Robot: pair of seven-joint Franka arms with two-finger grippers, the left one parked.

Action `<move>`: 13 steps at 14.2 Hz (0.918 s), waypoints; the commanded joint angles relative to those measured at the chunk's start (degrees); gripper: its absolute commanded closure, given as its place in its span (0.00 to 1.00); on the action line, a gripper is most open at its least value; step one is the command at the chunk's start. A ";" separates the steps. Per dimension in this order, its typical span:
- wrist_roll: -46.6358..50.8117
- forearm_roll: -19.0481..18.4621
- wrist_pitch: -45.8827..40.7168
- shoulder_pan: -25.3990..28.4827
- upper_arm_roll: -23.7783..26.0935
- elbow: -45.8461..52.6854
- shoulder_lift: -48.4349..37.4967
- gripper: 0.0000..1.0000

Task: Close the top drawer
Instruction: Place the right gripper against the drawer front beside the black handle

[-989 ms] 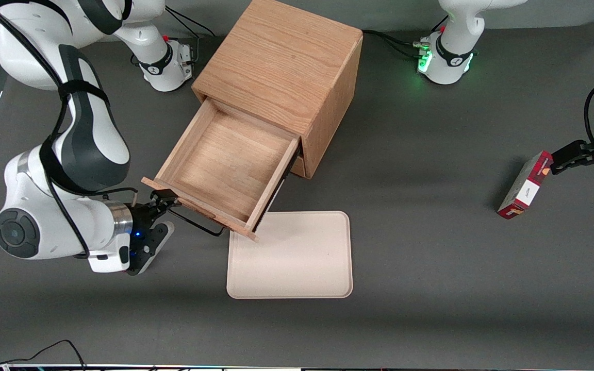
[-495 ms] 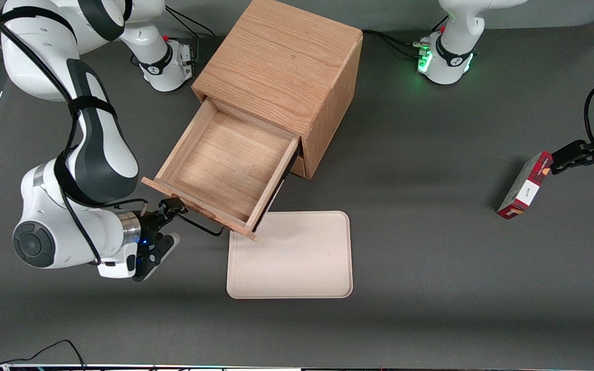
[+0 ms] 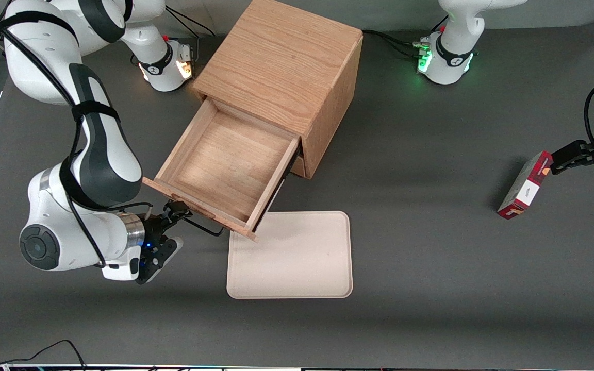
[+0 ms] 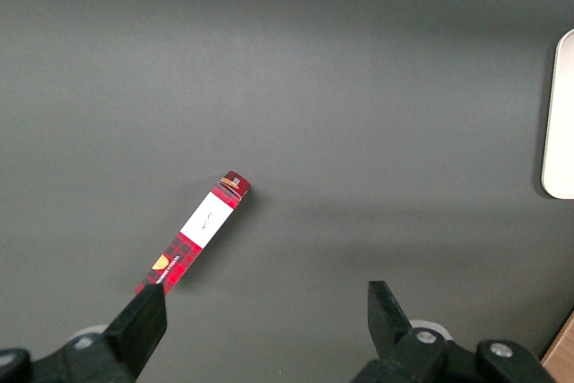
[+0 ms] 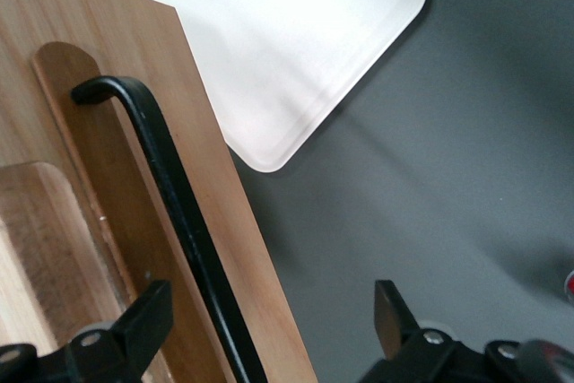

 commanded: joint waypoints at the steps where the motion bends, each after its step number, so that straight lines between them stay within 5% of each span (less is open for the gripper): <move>1: 1.17 1.30 2.29 -0.09 -0.06 -1.86 -0.10 0.00; 13: 3.27 4.11 6.08 -0.35 -0.06 -10.30 -4.32 0.00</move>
